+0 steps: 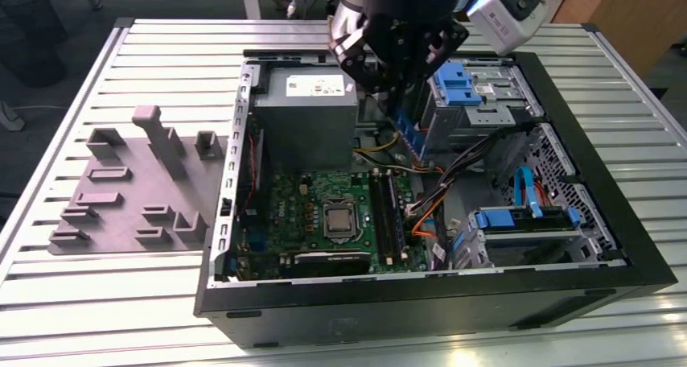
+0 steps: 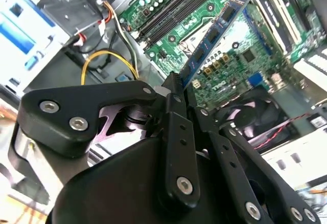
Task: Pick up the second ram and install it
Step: 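Insert the second ram into the second slot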
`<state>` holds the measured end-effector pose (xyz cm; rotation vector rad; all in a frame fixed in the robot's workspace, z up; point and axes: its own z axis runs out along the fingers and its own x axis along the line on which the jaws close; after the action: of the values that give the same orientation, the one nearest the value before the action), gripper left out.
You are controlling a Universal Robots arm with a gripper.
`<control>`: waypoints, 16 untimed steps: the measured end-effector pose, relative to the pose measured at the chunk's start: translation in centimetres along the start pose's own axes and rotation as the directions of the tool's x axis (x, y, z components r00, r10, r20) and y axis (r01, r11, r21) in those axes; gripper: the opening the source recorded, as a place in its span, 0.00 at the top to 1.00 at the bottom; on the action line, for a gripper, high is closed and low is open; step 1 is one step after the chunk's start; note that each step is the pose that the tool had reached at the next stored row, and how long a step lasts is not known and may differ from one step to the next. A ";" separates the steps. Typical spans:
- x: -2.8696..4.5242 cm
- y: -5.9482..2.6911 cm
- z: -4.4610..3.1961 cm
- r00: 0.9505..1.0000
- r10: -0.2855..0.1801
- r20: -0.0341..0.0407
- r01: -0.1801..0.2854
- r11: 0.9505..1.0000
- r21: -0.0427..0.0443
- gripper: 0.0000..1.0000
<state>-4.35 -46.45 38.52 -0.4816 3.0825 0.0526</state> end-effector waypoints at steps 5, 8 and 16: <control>0.01 -0.01 0.18 0.996 0.091 0.003 -0.091 0.996 0.002 0.86; 0.01 -0.01 0.29 0.989 0.145 0.005 -0.145 0.989 0.003 0.86; 0.02 -0.02 0.56 0.966 0.257 0.008 -0.257 0.966 0.006 0.86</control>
<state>-4.35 -46.46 37.96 -0.0772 3.1151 0.0476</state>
